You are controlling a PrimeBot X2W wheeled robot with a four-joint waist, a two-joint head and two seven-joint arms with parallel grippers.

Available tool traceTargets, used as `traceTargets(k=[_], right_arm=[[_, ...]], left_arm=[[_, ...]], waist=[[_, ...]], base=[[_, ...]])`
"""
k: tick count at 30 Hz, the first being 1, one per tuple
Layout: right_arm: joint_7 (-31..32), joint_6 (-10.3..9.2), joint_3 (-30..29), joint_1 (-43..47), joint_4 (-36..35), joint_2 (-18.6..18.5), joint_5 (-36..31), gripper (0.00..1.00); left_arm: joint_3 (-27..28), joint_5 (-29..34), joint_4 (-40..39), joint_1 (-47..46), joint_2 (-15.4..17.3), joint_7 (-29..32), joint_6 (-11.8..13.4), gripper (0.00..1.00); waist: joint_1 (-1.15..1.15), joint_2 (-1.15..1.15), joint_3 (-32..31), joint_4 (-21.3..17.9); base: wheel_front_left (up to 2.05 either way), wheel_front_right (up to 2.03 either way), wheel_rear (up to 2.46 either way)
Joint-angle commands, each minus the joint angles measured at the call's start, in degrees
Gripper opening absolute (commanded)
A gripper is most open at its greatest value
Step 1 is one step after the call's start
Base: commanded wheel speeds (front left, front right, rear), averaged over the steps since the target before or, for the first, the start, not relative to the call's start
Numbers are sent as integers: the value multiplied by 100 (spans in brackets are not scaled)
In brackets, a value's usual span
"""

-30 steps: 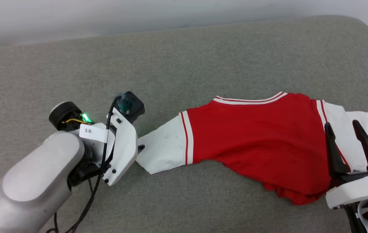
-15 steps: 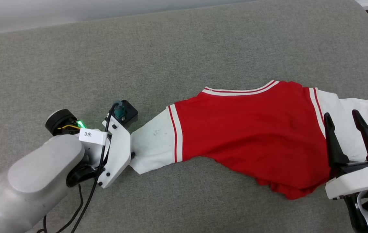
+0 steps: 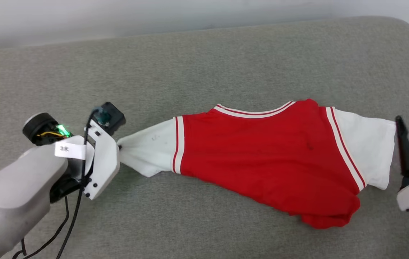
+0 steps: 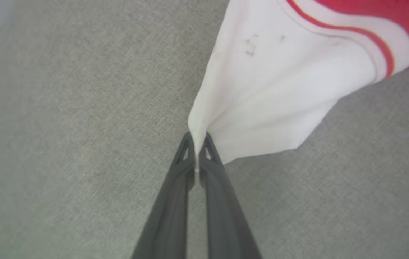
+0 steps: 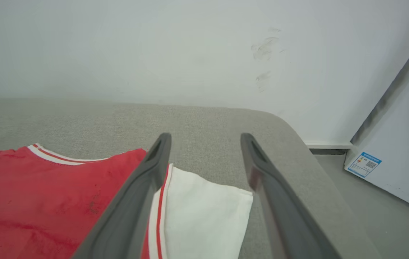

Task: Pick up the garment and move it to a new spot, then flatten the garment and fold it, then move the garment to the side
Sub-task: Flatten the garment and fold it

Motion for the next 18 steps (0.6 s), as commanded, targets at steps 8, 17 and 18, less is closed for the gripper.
traceTargets(k=[8, 17, 18], right_arm=[[800, -7, 93, -586, -250, -871, 288, 100], [2777, -7, 1036, -1316, 56, -2065, 1192, 100], [3124, -7, 1192, -1410, 109, -2253, 1361, 100]], left_arm=[[403, -98, -336, -52, 445, -473, 366, 0], [648, -59, -795, -234, 712, -615, 632, 0], [670, -37, -849, -269, 722, -622, 666, 0]], waist=[[-1, 0, -25, 446], [-1, 0, 319, 694], [-1, 0, 375, 727]], base=[[0, 0, 0], [0, 0, 0], [0, 0, 0]])
